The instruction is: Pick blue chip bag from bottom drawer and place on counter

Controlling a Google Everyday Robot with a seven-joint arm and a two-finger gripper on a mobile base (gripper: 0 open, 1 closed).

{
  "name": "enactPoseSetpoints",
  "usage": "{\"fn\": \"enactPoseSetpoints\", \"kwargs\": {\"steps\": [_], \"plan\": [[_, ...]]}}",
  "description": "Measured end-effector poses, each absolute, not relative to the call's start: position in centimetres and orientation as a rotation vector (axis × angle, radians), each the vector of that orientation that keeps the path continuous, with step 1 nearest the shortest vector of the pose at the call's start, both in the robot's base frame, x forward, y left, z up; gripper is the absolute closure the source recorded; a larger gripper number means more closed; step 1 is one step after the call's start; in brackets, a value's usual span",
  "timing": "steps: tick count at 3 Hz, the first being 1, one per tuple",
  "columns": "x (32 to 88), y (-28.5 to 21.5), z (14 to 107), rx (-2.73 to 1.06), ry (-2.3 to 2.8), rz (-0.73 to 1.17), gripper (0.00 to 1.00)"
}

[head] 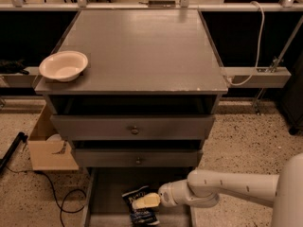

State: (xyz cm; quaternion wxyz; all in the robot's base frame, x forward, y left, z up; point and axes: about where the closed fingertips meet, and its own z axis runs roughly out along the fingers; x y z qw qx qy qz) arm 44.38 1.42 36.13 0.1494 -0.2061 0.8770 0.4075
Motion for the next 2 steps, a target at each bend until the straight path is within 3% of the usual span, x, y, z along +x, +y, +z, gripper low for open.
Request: {"fn": "enactPoseSetpoints", "kwargs": {"steps": [2], "plan": [[44.33,0.87,34.3,-0.499,2.583,1.095,0.0]]}}
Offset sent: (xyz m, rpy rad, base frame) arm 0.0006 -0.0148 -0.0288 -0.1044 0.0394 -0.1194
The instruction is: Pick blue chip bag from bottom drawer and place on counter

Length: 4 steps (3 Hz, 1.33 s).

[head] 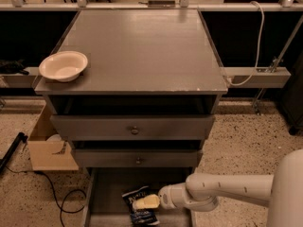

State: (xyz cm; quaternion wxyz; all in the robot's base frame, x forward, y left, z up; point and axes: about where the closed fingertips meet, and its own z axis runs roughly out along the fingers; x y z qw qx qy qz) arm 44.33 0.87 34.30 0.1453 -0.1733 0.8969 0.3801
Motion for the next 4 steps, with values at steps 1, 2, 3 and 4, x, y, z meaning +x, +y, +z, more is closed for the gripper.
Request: {"fn": "enactPoseSetpoints", "kwargs": {"steps": [1,2,3,4], "plan": [[45.0,0.7,33.2,-0.48,2.632,1.045,0.0],[45.5,0.2,31.5,-0.505,2.685,1.0,0.0],[45.5,0.2,31.5,-0.505,2.685,1.0,0.0],[46.6,1.1,29.0,-0.466,2.72,1.005,0.0]]}}
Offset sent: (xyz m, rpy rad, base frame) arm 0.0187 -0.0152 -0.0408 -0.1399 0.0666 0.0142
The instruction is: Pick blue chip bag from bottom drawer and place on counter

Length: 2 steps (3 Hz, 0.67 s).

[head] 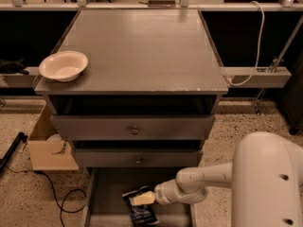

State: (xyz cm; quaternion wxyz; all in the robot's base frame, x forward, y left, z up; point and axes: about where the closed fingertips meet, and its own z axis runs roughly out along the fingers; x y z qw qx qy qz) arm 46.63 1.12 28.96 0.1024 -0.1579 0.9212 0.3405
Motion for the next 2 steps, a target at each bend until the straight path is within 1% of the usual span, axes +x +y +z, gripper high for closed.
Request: {"fn": "enactPoseSetpoints", "kwargs": {"steps": [2], "plan": [[49.9,2.8,21.2,-0.314,2.822,1.019,0.0]]}}
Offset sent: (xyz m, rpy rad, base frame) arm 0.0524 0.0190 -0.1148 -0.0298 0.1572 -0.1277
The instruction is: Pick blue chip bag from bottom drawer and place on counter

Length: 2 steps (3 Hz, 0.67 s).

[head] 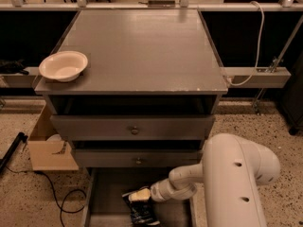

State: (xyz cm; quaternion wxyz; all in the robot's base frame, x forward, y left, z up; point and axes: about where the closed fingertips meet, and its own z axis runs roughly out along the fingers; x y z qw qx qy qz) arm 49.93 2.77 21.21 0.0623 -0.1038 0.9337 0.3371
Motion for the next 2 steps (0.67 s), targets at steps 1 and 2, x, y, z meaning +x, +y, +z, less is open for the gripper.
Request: {"fn": "enactPoseSetpoints", "kwargs": {"steps": [1,2], "plan": [[49.99,2.72,20.9,-0.306,2.82,1.015,0.0],[49.15,2.27,20.74,-0.295,2.818,1.003,0.0]]}}
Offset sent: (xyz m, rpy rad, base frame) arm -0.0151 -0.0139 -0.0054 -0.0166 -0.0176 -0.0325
